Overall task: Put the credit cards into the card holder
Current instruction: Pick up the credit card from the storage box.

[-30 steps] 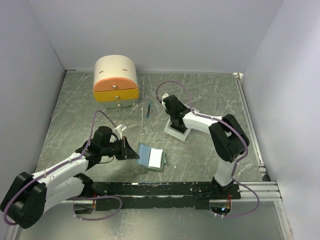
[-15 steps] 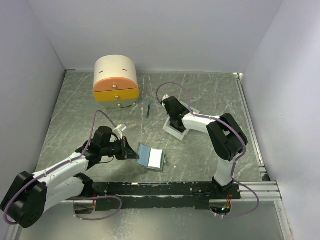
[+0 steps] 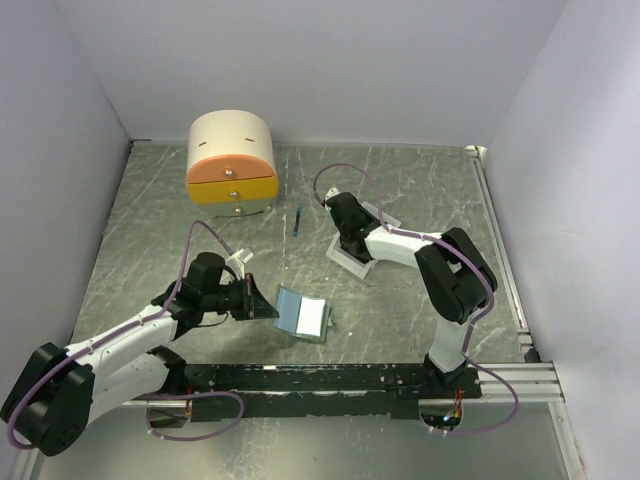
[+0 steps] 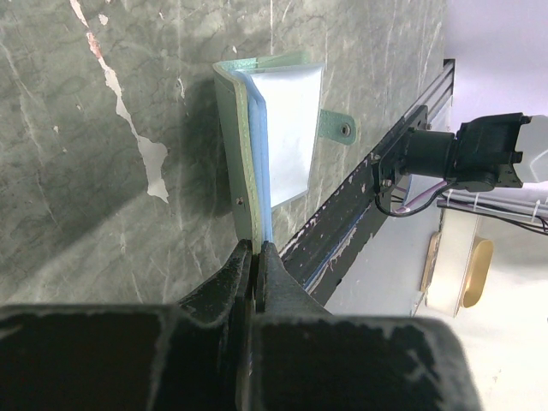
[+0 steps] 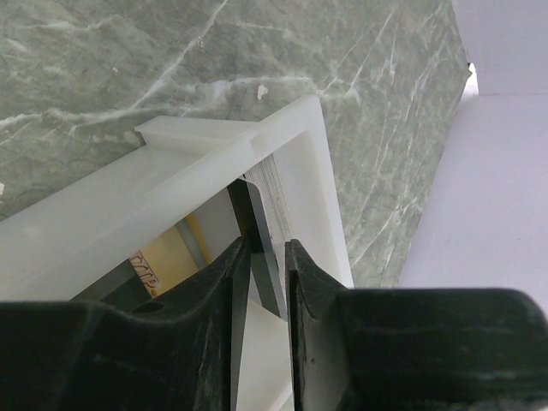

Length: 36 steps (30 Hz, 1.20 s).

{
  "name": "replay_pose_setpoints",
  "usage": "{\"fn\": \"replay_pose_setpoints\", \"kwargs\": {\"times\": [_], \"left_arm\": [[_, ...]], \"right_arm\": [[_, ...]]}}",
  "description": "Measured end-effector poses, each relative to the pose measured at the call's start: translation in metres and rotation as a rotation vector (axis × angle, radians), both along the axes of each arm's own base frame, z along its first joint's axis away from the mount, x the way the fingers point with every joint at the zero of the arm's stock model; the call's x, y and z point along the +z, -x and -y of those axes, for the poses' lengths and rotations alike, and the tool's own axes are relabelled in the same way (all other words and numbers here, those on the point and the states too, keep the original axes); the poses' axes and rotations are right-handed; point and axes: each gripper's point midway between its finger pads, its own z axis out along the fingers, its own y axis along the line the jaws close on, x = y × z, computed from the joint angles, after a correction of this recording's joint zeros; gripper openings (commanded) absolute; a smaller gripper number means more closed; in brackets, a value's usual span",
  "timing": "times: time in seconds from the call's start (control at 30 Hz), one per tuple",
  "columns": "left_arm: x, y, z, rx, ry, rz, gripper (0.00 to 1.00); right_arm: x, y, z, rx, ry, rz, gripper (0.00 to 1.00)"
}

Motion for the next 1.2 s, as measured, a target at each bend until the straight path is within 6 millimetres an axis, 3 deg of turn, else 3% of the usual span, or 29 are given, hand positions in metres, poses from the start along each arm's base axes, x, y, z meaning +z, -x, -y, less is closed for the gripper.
{"fn": "replay_pose_setpoints", "kwargs": {"times": [0.83, 1.2], "left_arm": [[0.0, 0.0, 0.0, 0.0, 0.0, 0.0, 0.07], [0.0, 0.0, 0.0, 0.0, 0.0, 0.0, 0.07]], "right_arm": [[0.009, 0.0, -0.003, 0.003, -0.029, 0.015, 0.06], [0.014, 0.006, -0.017, 0.027, -0.059, -0.029, 0.0]]}}
